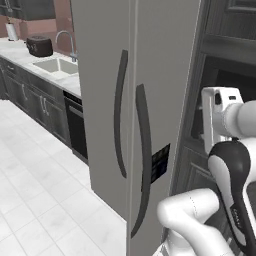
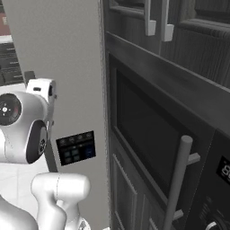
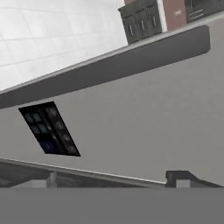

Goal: Take the squash and carrot from the second highest rack and move them to the highest rack where the steak and squash are located, to maximize freezer space. Close the freezer door after rearranging.

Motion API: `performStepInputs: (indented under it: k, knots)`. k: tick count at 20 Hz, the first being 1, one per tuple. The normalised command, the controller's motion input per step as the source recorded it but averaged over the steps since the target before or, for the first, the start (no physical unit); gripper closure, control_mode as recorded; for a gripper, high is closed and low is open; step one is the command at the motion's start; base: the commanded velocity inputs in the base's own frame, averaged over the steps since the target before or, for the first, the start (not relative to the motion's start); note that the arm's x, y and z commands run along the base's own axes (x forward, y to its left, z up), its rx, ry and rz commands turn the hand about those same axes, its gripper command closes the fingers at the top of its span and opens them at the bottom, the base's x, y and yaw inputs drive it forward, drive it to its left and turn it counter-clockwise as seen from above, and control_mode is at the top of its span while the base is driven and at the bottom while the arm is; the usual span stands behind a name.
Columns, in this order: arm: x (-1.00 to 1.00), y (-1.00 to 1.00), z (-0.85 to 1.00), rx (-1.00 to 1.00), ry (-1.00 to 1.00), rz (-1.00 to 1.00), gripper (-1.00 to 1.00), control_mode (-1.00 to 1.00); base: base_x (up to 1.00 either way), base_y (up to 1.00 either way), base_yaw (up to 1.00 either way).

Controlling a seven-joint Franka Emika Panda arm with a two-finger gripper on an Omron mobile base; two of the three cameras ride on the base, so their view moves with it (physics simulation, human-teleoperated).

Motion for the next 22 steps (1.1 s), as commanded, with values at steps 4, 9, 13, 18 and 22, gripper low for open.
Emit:
performStepInputs:
  k: [4,9,13,18,22]
  knots:
    - [0.49,0.00,-0.03,0.08,0.00,0.05,-1.00,-1.00,0.00,0.00,0.00]
    - [0.60,0.25,-0.04,0.00,0.01,-0.01,-1.00,-1.00,0.00,0.00,0.00]
    - [0.60,0.38,-0.06,0.00,0.00,-0.06,-1.00,-1.00,0.00,0.00,0.00]
    - [0.62,0.11,-0.07,0.00,0.00,-0.03,-1.00,-1.00,0.00,0.00,0.00]
    - [0.66,0.14,-0.05,0.00,0.00,-0.05,-1.00,-1.00,0.00,0.00,0.00]
